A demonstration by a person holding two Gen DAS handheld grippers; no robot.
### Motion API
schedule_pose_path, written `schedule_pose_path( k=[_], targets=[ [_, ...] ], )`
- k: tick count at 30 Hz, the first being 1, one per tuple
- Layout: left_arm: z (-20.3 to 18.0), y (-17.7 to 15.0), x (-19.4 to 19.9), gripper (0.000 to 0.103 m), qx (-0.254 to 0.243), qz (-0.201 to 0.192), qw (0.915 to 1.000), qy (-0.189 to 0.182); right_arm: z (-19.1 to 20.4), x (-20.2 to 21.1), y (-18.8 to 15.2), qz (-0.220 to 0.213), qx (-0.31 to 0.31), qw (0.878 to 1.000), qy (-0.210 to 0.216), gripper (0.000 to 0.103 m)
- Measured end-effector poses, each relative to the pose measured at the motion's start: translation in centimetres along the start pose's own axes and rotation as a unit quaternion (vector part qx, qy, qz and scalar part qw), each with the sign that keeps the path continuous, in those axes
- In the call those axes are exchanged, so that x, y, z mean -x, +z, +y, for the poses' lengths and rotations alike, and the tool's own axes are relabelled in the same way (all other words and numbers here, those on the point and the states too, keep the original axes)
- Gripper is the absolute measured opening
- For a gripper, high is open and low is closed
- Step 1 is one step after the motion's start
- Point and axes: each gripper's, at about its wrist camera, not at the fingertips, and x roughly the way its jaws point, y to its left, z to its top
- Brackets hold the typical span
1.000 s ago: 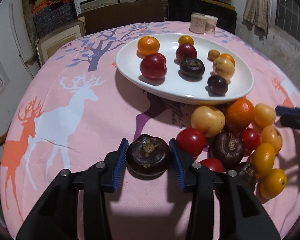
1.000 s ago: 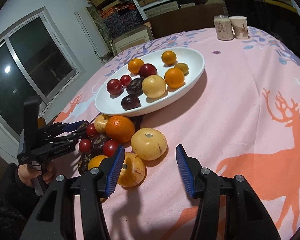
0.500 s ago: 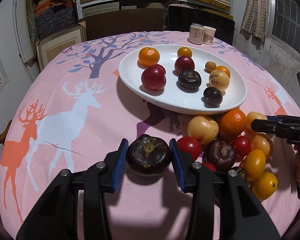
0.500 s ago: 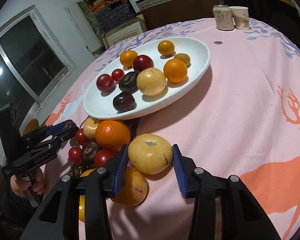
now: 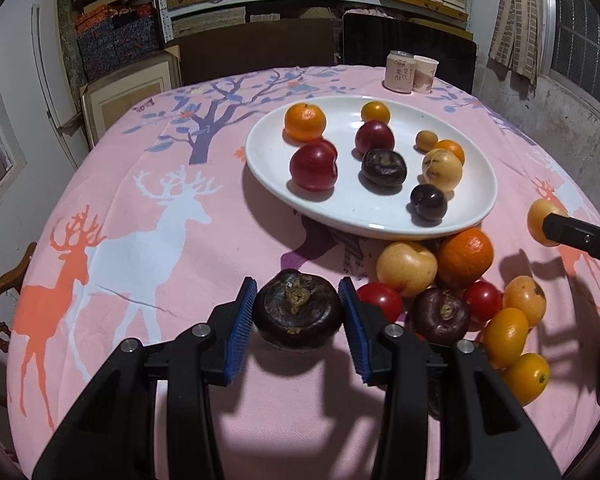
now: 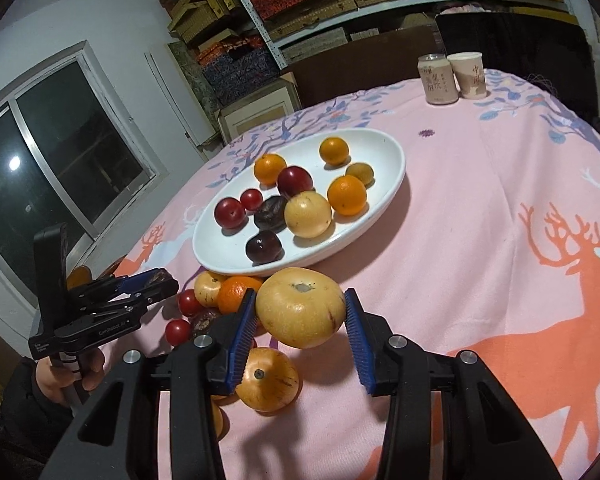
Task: Organize fruits
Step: 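Carry both fruits onto the white plate and open both grippers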
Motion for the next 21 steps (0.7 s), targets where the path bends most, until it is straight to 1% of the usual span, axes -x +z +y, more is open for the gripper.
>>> schedule_pose_path(
  k=[3,11,17,21],
  targets=[
    [-0.9,0.6,1.1,0.041,-0.006,-0.009,0.9999,0.0,0.4,1.1,0.4,-0.016,0.007,1.0,0.0,0.044],
    [-2.7,1.7,3.3,0.041,-0.016,-0.026,0.9995,-0.002,1.7,3.5,1.6,-0.039,0.038,0.999,-0.006,0.044],
    [-3.7,3.2,4.7,0.041,-0.026,-0.046,0.9986,-0.003,2.7,4.2,3.8,-0.048,0.069,0.996,-0.025,0.044],
    [-4.1,4.5,4.8,0.041,-0.025,-0.055,0.9982,-0.005,3.2,4.3,5.4,-0.056,0.083,0.994,-0.034,0.044]
  ],
)
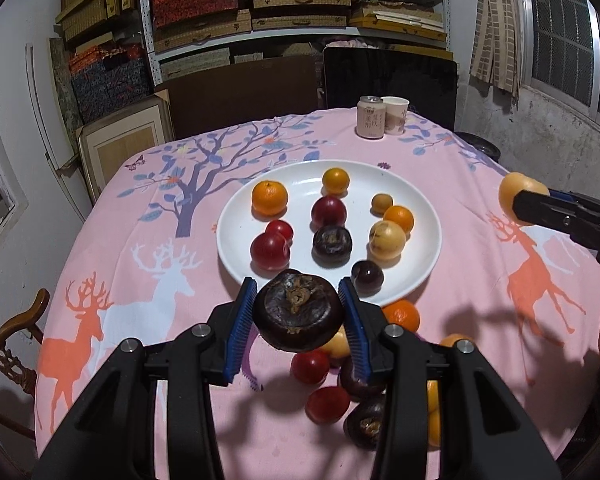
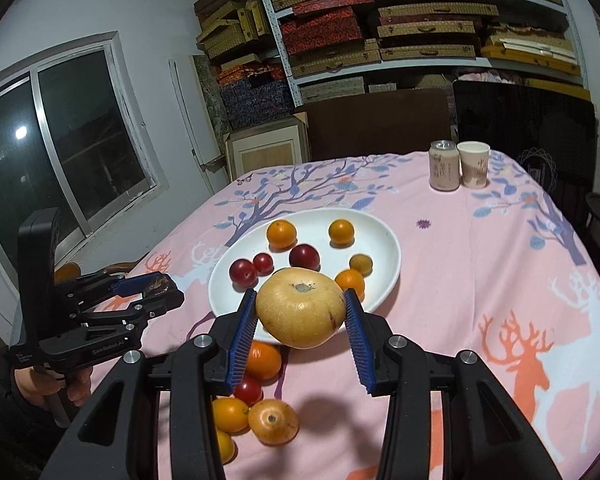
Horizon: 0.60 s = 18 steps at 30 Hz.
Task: Organize fruits
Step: 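Carry both fruits onto the white plate and open both grippers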
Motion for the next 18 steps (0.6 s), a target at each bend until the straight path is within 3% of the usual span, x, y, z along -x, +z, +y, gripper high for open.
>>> schedule_pose_path(
  k=[8,18],
  targets=[
    [0.0,1.7,-2.9,0.041,0.003,0.01,0.9999,-0.002,-0.9,-1.9,2.9,-0.006,0.005,1.0,-0.019,0.044],
    [0.9,2.6,-9.0,0.041,0.021,0.057,0.9981,-0.011,-0.6,-8.8,4.5,0.039,0.026,0.998,-0.039,0.044]
  ],
)
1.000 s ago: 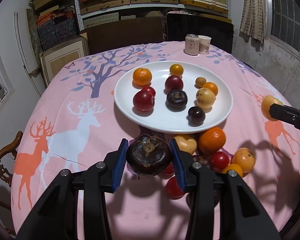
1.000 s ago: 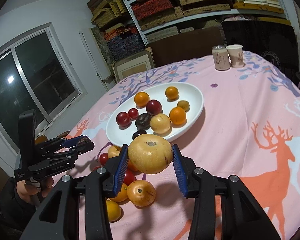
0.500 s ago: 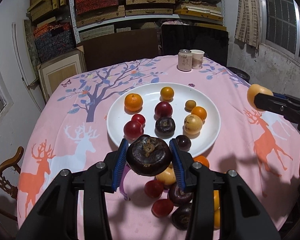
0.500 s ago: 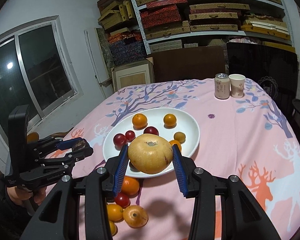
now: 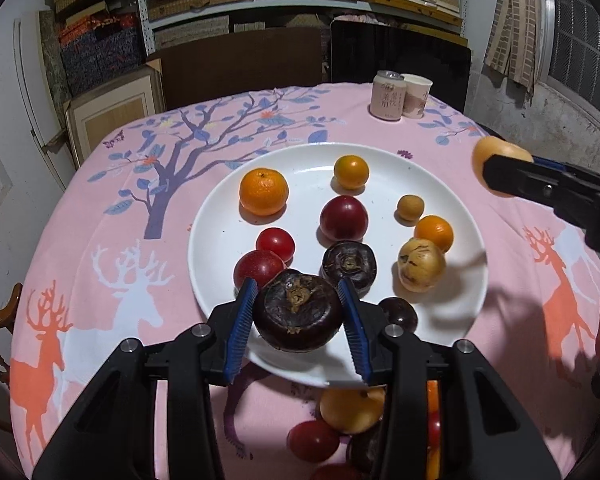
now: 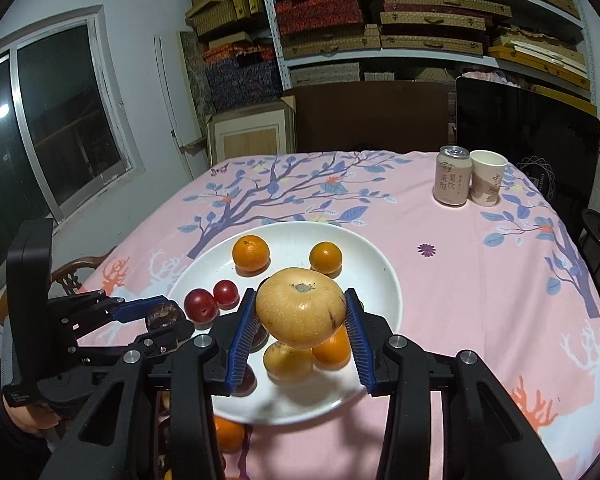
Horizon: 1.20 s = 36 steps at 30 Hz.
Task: Organize fruits
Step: 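Carry both fruits onto the white plate and open both grippers, then grasp a dark brown fruit with the left gripper while the right gripper grasps a yellow pear-like fruit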
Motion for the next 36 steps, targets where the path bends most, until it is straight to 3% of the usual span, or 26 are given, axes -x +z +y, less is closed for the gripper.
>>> schedule_pose_path(
  k=[3,5,6,7,14,18,24,31,36],
  targets=[
    [-0.2,0.2,-1.5,0.042,-0.002,0.018,0.9998,-0.006,0.3,-2.3,0.5,0.017,0.004,1.0,-0.003,0.044],
    [-0.4,0.1,-2.0,0.049,-0.006,0.022,0.9997,-0.005,0.8,-3.7,0.6,0.036,0.011,0.999,0.002,0.045],
    [-0.4,0.1,-1.9,0.058,-0.006,0.019,0.9998,0.0,1.0,-4.2,0.6,0.041,0.014,0.999,0.0,0.054],
    [-0.4,0.1,-1.6,0.061,-0.007,0.012,0.9999,0.005,1.1,-4.2,0.6,0.037,0.015,0.999,-0.006,0.055],
    [0.2,-1.5,2.7,0.061,-0.014,-0.017,0.9998,-0.003,0.1,-1.1,-1.5,0.029,-0.017,0.999,-0.002,0.055],
    [-0.5,-5.0,5.5,0.064,-0.047,-0.02,0.9987,-0.003,-0.2,1.7,-5.0,0.043,-0.02,0.999,0.009,0.055],
    [-0.9,-10.0,6.8,0.064,-0.063,0.008,0.9979,-0.004,0.6,4.4,-10.3,0.063,-0.005,0.998,0.023,0.054],
    [-0.1,-12.1,6.1,0.064,-0.043,0.039,0.9983,-0.004,2.8,3.9,-13.1,0.093,0.028,0.995,0.026,0.047],
    [-1.8,-12.8,7.7,0.064,-0.067,0.021,0.9972,-0.024,3.2,3.3,-13.2,0.116,0.029,0.992,0.048,0.048]
  ],
)
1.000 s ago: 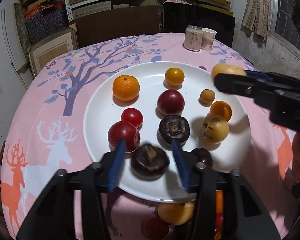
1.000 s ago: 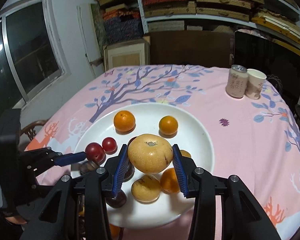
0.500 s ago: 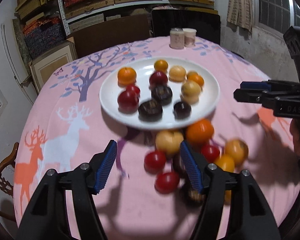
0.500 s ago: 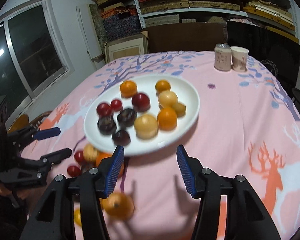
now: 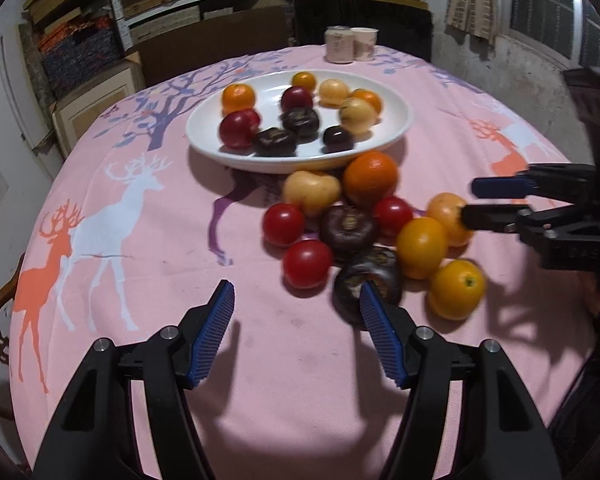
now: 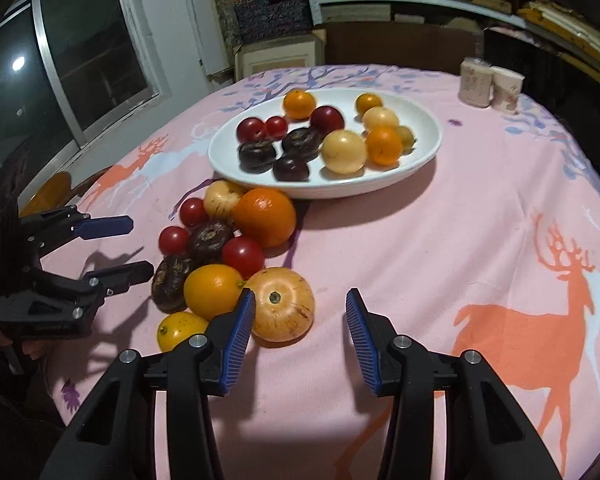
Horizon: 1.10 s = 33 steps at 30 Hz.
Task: Organize fruits
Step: 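Grasp a dark brown fruit with the left gripper while the right gripper grasps a yellow pear-like fruit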
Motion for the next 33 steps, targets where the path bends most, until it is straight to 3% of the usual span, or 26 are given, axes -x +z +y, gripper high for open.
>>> schedule_pose_path(
  k=[5,6,7,10,14,15,16,17,33],
  targets=[
    [-2.7,-0.2,-1.0,0.064,-0.035,0.015,0.9992,-0.015,0.3,-1.7,-0.2,0.025,-0.007,0.999,0.025,0.055],
    [-3.0,-0.1,-1.5,0.064,-0.036,0.019,0.999,-0.017,0.3,-1.7,-0.2,0.023,-0.011,0.999,0.026,0.048],
    [-3.4,-0.1,-2.0,0.064,-0.037,0.024,0.9989,-0.018,0.3,-1.6,-0.3,0.019,-0.011,0.999,0.031,0.034],
    [-3.8,0.2,-2.6,0.068,-0.039,0.025,0.9989,-0.005,0.5,-0.9,-0.7,0.005,-0.01,0.999,0.033,0.034],
    [-3.4,0.5,-2.9,0.068,-0.018,0.027,0.9994,-0.014,-1.4,-0.3,-1.0,-0.012,-0.058,0.995,0.082,0.034],
    [-3.4,0.5,-2.8,0.06,-0.019,0.023,0.9995,-0.012,-1.9,-0.2,-1.1,-0.016,-0.07,0.993,0.092,0.034],
    [-3.4,0.4,-2.8,0.045,-0.02,0.021,0.9995,-0.009,-2.3,-0.1,-1.1,-0.019,-0.08,0.992,0.098,0.034],
    [-3.3,0.4,-2.8,0.042,-0.017,0.023,0.9994,-0.02,-2.5,-0.1,-1.2,-0.018,-0.085,0.991,0.1,0.034],
    [-2.4,-0.3,-1.4,0.042,0.019,0.003,0.9989,-0.043,-1.8,0.1,-1.1,-0.021,-0.062,0.992,0.109,0.03]
  ],
)
